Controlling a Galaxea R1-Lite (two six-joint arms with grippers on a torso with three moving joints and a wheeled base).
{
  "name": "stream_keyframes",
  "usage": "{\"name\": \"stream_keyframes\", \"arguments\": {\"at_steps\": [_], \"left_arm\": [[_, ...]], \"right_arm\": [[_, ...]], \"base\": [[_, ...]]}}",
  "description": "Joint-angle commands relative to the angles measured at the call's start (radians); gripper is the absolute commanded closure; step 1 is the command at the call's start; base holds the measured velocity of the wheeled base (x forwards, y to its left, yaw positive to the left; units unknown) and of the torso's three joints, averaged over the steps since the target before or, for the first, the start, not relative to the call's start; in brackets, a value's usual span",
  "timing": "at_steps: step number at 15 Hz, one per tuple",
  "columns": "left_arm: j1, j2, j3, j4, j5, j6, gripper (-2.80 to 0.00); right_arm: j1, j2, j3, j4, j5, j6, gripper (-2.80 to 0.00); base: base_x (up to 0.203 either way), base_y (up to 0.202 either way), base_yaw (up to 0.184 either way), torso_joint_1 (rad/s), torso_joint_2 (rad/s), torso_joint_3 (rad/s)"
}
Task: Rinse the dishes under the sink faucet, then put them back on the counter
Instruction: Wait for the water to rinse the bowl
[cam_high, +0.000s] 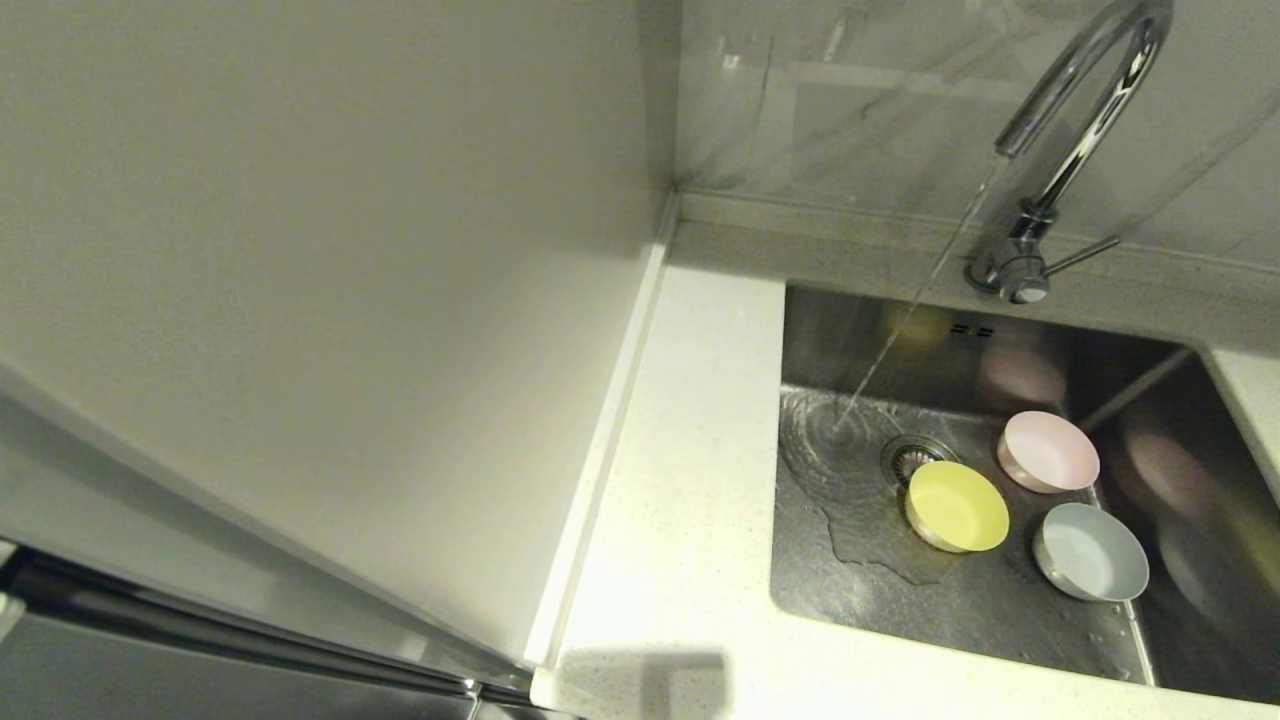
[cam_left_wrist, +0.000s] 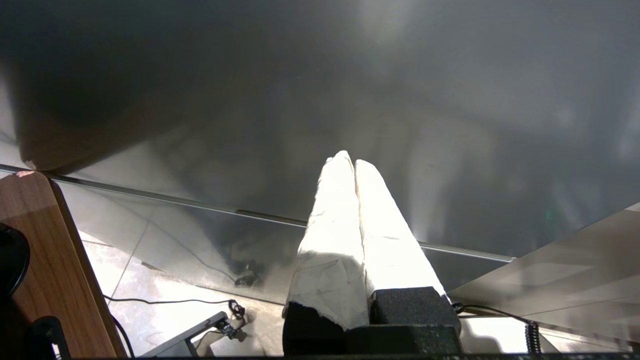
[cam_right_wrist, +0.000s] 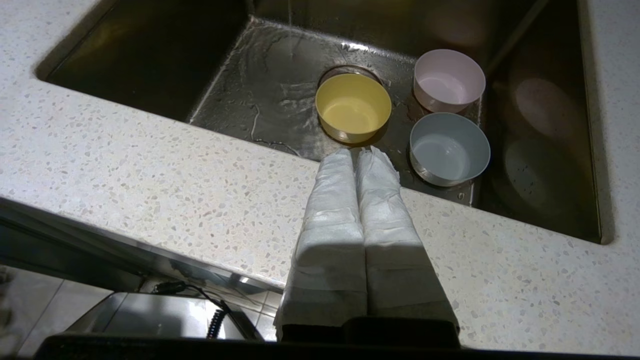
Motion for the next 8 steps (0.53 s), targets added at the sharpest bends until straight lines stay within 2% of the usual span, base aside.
{"name": "stream_keyframes", "arguments": {"at_steps": [1,8], "left_arm": [[0.000,0.000,0.003,0.000,0.000,0.000,0.00],[0.000,0.000,0.003,0.000,0.000,0.000,0.00]], "right_arm": [[0.000,0.002,0.000,0.000,0.000,-0.001,0.00],[-0.001,0.002,0.000,0.000,0.000,-0.001,0.00]], "base": [[0.000,0.000,0.000,0.000,0.00,0.000],[0.000,0.000,0.000,0.000,0.00,0.000]]}}
